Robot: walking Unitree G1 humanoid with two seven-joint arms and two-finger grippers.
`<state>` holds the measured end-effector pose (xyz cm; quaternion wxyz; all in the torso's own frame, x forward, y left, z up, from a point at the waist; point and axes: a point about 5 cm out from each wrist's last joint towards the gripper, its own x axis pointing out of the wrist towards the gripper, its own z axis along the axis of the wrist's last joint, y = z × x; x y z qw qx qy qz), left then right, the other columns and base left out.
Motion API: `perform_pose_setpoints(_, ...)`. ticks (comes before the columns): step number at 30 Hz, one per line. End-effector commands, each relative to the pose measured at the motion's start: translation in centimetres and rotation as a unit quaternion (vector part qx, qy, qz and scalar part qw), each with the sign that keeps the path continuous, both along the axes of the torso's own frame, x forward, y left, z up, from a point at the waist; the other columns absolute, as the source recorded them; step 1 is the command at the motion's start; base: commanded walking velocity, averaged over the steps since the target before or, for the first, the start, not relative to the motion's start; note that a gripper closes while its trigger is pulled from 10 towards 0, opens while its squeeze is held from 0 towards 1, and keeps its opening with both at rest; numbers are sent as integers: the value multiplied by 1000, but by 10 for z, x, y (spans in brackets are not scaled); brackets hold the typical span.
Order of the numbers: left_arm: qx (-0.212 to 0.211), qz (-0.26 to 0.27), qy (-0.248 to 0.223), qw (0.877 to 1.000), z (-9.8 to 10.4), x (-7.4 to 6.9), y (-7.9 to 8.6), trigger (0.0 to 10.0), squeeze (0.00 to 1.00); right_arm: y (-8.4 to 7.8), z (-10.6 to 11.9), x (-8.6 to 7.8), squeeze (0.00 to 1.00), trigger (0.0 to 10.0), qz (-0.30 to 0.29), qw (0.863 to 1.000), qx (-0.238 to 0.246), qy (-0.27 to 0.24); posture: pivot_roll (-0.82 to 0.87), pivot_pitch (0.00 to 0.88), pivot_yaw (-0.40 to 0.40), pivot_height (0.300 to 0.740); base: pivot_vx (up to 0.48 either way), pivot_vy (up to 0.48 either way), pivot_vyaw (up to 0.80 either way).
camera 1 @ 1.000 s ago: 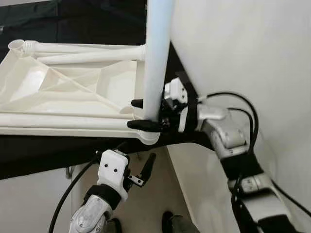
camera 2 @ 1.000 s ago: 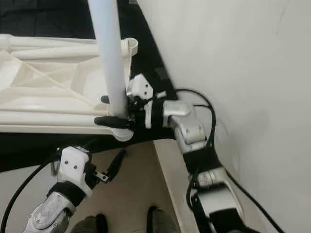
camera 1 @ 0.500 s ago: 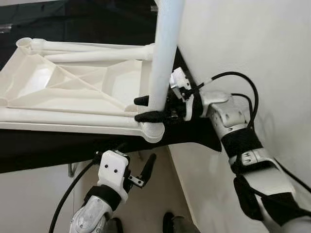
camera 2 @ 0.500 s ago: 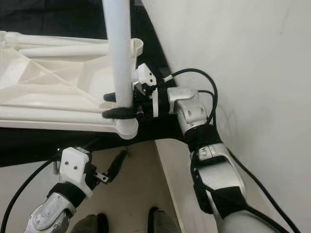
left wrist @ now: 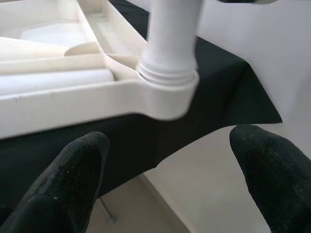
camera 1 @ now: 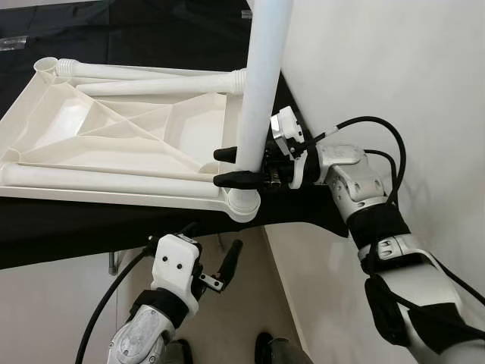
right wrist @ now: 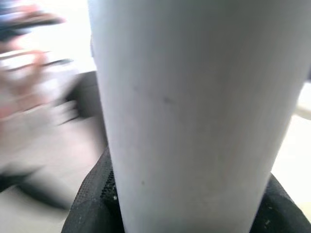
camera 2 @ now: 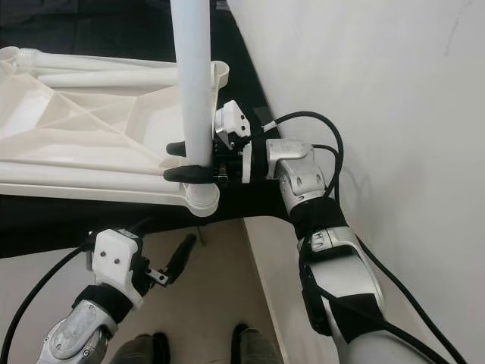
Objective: Building children table
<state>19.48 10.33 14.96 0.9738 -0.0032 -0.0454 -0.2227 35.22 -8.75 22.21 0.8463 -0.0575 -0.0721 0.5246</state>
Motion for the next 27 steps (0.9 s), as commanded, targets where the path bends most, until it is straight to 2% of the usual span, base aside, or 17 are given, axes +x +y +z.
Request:
perform_pose_setpoints(1,-4,-5,12,1000,-3,-3,0,10000,0,-16,-59,-14,0,0,-270,958,-30,89,104,276,-63,740,0,0,0)
perform_pose_setpoints(2,-4,-5,12,1000,-3,-3,0,10000,0,-16,-59,-14,0,0,-270,958,-30,89,104,276,-63,740,0,0,0)
perform_pose_setpoints(3,-4,-5,12,1000,-3,-2,0,10000,0,-15,-66,-25,0,0,-313,945,-33,87,104,276,-63,740,0,0,0)
perform_pose_setpoints(5,-4,-5,13,1000,-4,-2,1,10000,0,-10,-69,-31,0,0,-321,943,-34,84,82,259,-50,740,0,0,0)
perform_pose_setpoints(7,-3,-14,15,1000,-5,-1,0,10000,0,2,-66,-28,0,0,-294,952,-29,76,81,251,-49,740,0,0,0)
perform_pose_setpoints(14,-4,-13,13,1000,-5,1,-1,10000,0,16,-60,-23,0,0,-262,962,-23,70,83,242,-53,740,0,0,0)
perform_pose_setpoints(15,-4,-10,13,1000,-5,1,-1,10000,0,18,-55,-22,0,10000,-252,965,-11,67,87,237,-58,740,0,0,0)
perform_pose_setpoints(17,-4,-9,13,1000,-5,1,-1,10000,0,20,-51,-25,0,10000,-258,964,-4,67,87,237,-58,740,0,0,0)
perform_pose_setpoints(18,-4,-9,13,1000,-5,1,-1,10000,0,24,-47,-27,584,10000,-242,968,-10,61,84,233,-59,740,0,0,0)
perform_pose_setpoints(19,-5,-9,13,1000,-6,1,-2,10000,0,30,-43,-30,1000,10000,-211,976,-7,57,89,233,-60,740,0,0,0)
perform_pose_setpoints(21,-5,-10,13,1000,-6,1,-2,10000,0,34,-40,-32,1000,10000,-189,980,-6,54,89,233,-60,740,0,0,0)
perform_pose_setpoints(23,-5,-11,13,1000,-6,2,-3,10000,0,43,-31,-33,1000,10000,-112,993,4,37,89,233,-59,740,0,0,0)
perform_pose_setpoints(24,-6,-11,12,1000,-6,2,-3,10000,0,44,-25,-32,0,10000,-74,997,14,21,86,235,-60,740,0,0,0)
perform_pose_setpoints(25,-6,-11,12,1000,-6,2,-3,10000,0,44,-25,-32,0,10000,-74,997,14,21,86,235,-60,740,0,0,0)
perform_pose_setpoints(27,-7,-12,12,1000,-5,2,-4,10000,0,45,-15,-31,0,10000,19,1000,5,-14,92,238,-62,740,0,0,0)
